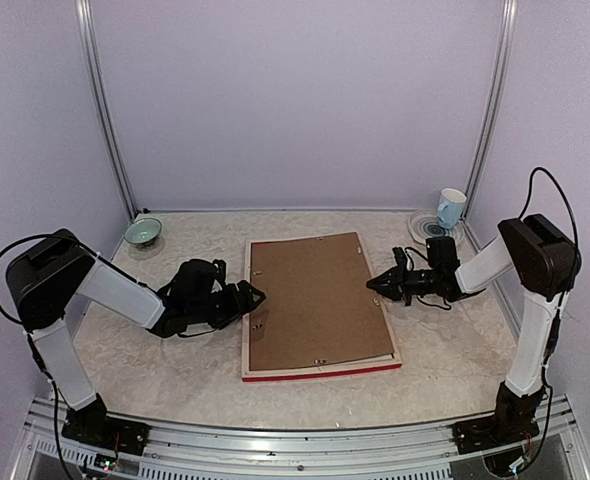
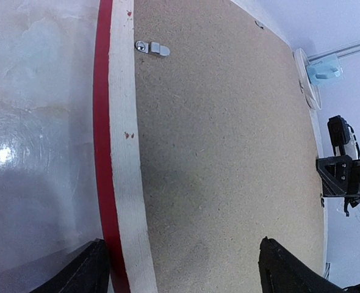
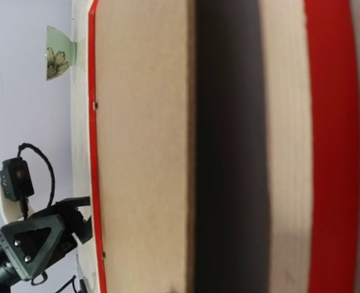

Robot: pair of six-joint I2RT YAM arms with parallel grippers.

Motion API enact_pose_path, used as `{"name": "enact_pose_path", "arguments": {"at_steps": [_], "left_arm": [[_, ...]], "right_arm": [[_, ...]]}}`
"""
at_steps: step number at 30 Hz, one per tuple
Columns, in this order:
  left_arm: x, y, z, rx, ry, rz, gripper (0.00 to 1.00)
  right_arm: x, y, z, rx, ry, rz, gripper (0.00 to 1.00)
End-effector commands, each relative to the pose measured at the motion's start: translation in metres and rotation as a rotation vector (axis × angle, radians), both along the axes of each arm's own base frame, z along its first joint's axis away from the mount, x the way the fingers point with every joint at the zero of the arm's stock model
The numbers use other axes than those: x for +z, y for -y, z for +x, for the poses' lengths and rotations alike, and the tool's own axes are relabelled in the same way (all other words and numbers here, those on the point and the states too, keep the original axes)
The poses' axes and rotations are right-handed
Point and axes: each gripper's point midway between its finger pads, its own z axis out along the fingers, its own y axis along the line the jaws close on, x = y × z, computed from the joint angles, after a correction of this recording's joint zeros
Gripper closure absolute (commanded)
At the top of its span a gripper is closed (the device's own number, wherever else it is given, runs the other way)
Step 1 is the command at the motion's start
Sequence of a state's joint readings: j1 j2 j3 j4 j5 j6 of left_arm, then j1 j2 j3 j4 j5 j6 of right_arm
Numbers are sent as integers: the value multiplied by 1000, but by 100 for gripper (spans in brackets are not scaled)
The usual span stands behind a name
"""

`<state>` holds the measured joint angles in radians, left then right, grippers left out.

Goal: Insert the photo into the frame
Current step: Place the backboard on the frame body.

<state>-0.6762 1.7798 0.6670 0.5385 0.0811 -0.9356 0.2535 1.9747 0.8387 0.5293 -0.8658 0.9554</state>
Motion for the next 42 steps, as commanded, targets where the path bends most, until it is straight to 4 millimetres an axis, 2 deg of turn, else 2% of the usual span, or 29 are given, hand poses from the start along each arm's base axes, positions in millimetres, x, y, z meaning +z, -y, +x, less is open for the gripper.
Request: {"name": "enact_pose_path", "arguments": {"at_steps": [1, 4, 12, 18, 22, 26, 42], "left_arm": [[-11, 4, -11, -39, -36, -1, 17], [-11, 3, -12, -39, -36, -1, 17], [-10, 4, -11, -41, -35, -5, 17], [-8, 5, -11, -41, -33, -8, 17], [-8, 5, -11, -40, -33, -9, 17], [-5, 6, -11, -41, -30, -12, 17], [-3, 9, -9, -43, -27, -9, 17]], "right_arm": [[-12, -10, -1, 0, 5, -65, 100], [-12, -7, -1, -2, 12, -99, 94], [-10, 2, 1, -13, 38, -220, 70], [-4, 0, -1, -2, 66, -284, 61], [4, -4, 0, 14, 97, -336, 59], [21, -11, 7, 23, 159, -393, 58], [32, -19, 4, 70, 210, -603, 52]]}}
